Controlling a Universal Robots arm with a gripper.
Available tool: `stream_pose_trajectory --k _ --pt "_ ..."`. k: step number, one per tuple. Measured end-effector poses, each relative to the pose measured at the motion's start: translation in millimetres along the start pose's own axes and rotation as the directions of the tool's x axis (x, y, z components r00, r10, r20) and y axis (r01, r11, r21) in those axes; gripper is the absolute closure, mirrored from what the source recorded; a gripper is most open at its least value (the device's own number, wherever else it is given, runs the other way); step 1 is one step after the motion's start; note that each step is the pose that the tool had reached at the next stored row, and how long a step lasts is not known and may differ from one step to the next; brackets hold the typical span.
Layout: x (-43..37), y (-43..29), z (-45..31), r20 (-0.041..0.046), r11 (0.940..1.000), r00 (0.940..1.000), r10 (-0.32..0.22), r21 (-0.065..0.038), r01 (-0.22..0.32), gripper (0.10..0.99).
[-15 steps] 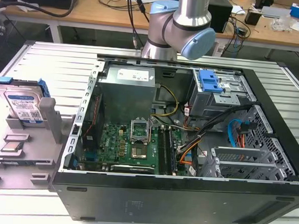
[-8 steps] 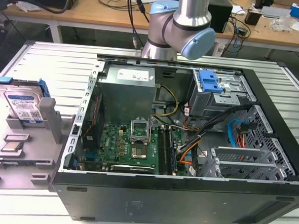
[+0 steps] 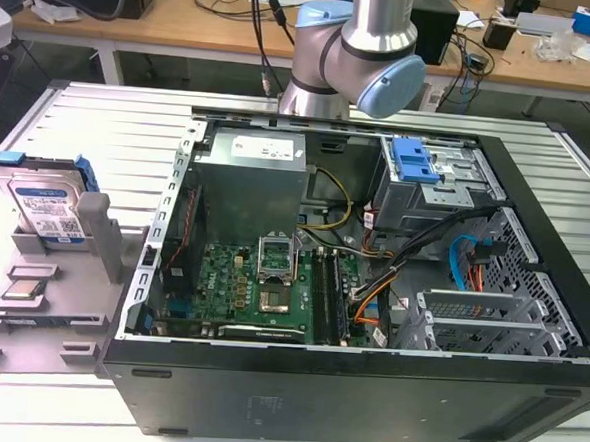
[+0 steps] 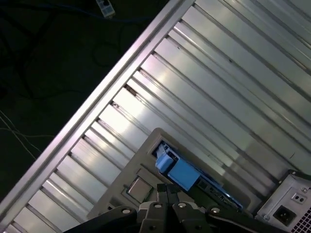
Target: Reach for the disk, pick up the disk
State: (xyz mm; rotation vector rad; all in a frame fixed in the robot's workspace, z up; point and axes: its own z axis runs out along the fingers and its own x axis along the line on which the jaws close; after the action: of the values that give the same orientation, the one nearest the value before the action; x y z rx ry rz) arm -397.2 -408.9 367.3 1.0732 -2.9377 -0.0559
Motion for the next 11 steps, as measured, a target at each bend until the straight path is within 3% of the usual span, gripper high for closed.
stream_pose_trajectory --k 5,9,11 --pt "0.0 0.1 0.0 -0.0035 0.9961 0.9961 -0.088 0.000 0.088 0.980" --pt "0.0 0.0 0.0 -0.0063 0.9864 0.9864 -0.164 0.000 0.164 0.980" --pt "0.0 0.0 0.0 -0.0082 0.9770 0.9770 -0.213 -0.001 0.213 0.980"
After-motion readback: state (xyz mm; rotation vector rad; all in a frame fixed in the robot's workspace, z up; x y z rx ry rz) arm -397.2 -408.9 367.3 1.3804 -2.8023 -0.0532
